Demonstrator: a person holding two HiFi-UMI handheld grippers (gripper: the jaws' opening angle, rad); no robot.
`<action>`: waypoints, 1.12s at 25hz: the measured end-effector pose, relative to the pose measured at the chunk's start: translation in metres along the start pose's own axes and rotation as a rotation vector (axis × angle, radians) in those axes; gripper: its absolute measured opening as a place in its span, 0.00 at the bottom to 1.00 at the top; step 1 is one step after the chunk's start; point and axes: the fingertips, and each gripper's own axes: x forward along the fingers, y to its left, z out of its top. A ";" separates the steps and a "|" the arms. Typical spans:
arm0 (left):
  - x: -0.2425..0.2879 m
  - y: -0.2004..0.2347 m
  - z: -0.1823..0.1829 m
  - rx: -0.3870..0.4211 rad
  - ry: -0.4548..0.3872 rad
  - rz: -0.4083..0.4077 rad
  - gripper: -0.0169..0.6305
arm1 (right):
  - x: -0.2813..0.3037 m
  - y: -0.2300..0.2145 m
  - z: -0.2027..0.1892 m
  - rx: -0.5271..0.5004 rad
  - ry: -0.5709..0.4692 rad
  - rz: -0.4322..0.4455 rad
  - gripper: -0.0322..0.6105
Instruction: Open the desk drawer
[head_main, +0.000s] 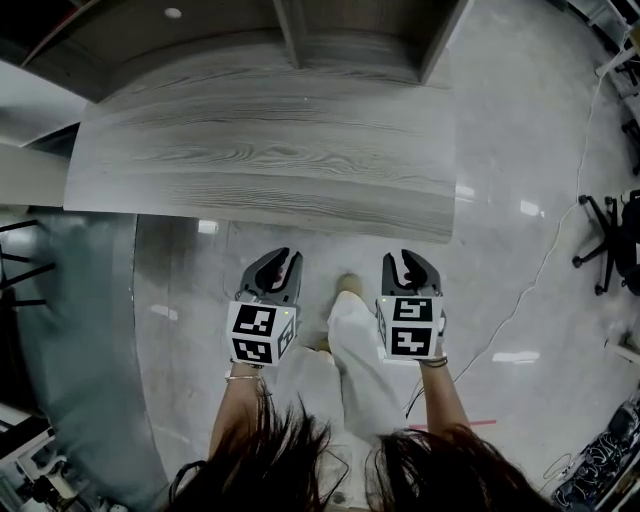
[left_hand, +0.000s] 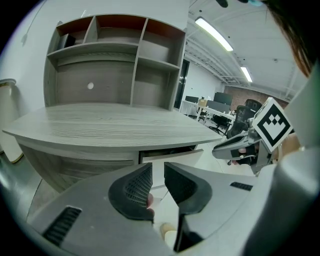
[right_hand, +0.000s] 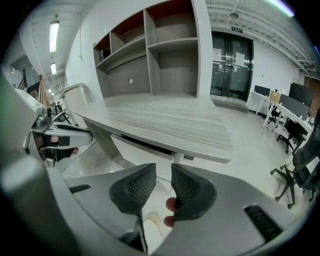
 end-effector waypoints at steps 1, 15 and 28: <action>0.002 0.001 -0.002 0.000 0.003 0.000 0.11 | 0.002 -0.001 -0.002 -0.002 0.004 0.001 0.17; 0.032 0.012 -0.015 0.014 0.043 -0.004 0.15 | 0.030 -0.007 -0.013 -0.001 0.042 0.023 0.19; 0.055 0.022 -0.025 -0.002 0.067 0.024 0.16 | 0.050 -0.010 -0.022 0.012 0.069 0.038 0.19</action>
